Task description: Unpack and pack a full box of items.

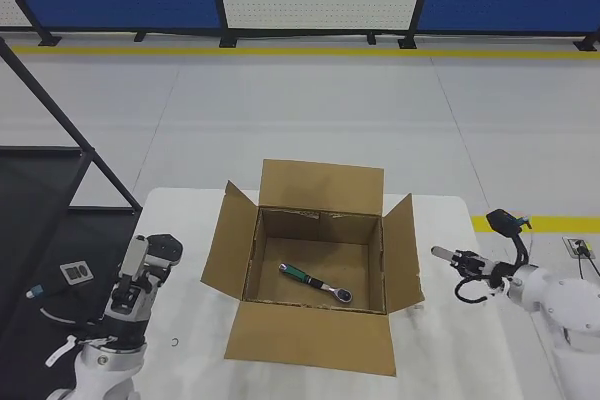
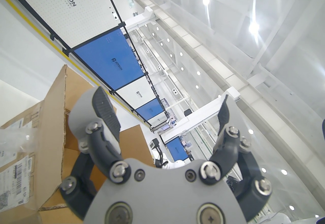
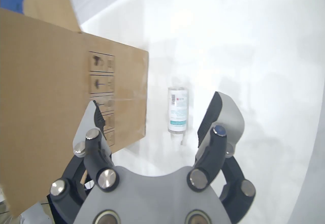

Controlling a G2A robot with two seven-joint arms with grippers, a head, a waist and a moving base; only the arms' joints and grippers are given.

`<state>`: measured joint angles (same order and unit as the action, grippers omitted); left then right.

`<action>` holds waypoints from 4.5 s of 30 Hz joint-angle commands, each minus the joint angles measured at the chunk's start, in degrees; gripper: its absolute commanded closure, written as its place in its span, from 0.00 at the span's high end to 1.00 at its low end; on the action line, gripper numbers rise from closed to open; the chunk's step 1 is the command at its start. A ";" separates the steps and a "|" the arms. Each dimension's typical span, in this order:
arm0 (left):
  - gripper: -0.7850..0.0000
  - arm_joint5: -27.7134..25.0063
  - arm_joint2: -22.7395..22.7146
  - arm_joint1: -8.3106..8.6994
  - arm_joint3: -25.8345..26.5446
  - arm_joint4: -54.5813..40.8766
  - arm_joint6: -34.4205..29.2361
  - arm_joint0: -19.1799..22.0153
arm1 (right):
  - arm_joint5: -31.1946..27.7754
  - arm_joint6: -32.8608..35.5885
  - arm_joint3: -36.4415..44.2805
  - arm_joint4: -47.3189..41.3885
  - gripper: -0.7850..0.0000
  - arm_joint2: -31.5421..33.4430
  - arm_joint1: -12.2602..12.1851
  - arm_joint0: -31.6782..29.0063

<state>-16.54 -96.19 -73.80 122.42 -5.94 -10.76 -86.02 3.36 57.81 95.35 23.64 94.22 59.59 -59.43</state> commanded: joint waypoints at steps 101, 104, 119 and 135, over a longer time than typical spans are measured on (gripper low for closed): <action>1.00 -2.67 -24.99 0.75 -6.68 -28.72 -9.40 -6.75 | -18.26 6.08 -81.17 10.27 0.36 -79.65 44.88 55.03; 1.00 -2.76 -25.13 0.73 -6.79 -28.79 -9.34 -6.77 | -18.55 6.09 -81.97 10.40 0.24 -79.42 45.36 55.00; 1.00 -2.44 -24.22 0.67 -5.97 -27.96 -9.06 -6.47 | -21.67 0.07 -86.93 9.25 0.00 -76.81 45.16 56.20; 1.00 -2.26 -18.17 0.40 -3.87 -22.60 -7.20 -6.05 | -27.68 -17.67 -89.53 11.84 0.00 -75.75 42.33 54.81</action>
<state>-18.72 -114.67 -73.37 118.53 -28.94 -18.28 -92.03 -24.30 40.77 5.66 35.18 18.48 102.01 -4.62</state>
